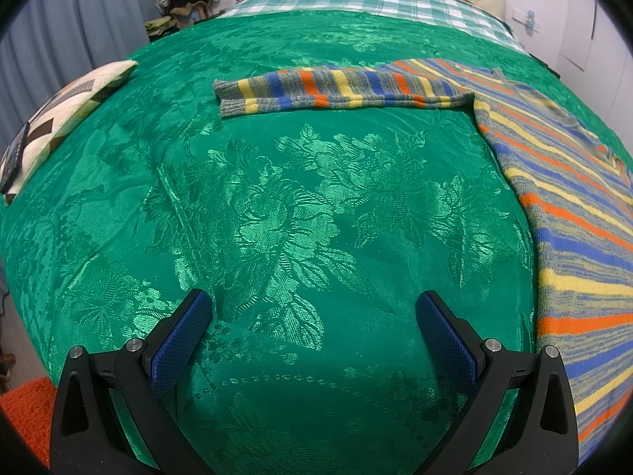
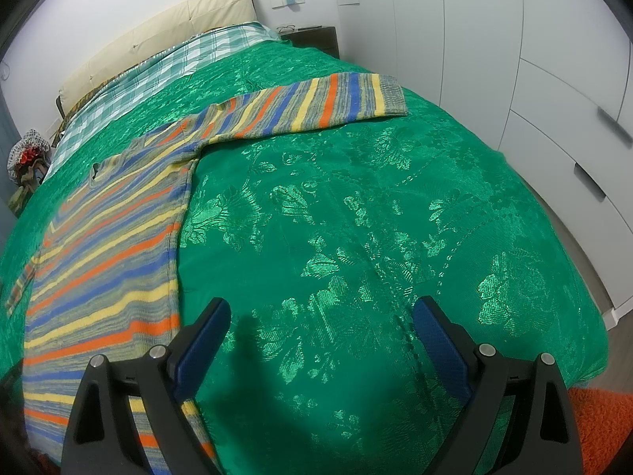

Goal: Fold small clothes

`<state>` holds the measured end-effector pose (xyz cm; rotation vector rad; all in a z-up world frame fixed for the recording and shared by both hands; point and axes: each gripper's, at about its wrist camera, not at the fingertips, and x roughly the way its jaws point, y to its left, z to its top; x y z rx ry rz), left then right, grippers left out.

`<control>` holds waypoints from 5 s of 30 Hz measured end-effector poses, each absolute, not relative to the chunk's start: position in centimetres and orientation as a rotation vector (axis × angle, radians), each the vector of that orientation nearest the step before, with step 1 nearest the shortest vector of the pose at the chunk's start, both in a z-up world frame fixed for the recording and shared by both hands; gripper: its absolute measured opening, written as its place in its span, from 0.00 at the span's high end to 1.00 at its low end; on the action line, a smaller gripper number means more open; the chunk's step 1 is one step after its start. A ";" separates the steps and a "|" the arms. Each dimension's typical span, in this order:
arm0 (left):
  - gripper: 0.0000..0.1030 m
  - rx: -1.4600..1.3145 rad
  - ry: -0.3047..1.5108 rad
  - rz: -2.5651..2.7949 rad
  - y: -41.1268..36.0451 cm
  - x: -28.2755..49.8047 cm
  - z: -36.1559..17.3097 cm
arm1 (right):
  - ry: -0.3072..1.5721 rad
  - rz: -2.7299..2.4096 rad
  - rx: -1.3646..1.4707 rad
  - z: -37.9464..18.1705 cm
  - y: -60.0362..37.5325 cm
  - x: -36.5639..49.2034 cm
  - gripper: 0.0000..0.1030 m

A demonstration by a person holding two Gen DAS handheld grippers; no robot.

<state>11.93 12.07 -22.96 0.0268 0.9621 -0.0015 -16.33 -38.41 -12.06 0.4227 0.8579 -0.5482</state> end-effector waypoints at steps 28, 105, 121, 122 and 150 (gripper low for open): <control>0.00 0.029 0.961 -0.001 12.0 11.9 -23.0 | 0.860 -0.549 0.420 -12.1 -38.4 -16.3 0.10; 0.01 -0.225 0.859 0.038 16.5 10.6 -18.9 | 0.787 -0.518 0.542 -8.8 -42.7 -16.4 0.09; 0.01 -0.205 0.905 0.116 15.9 11.3 -20.7 | 0.657 -0.356 1.266 -13.8 -61.3 -7.3 0.20; 0.01 -0.202 0.908 0.121 15.8 11.4 -20.8 | 0.658 -0.332 1.267 -14.0 -61.4 -6.5 0.33; 0.01 -0.268 0.933 0.055 15.8 12.4 -20.9 | 0.846 0.215 0.432 -0.9 -34.4 14.3 0.25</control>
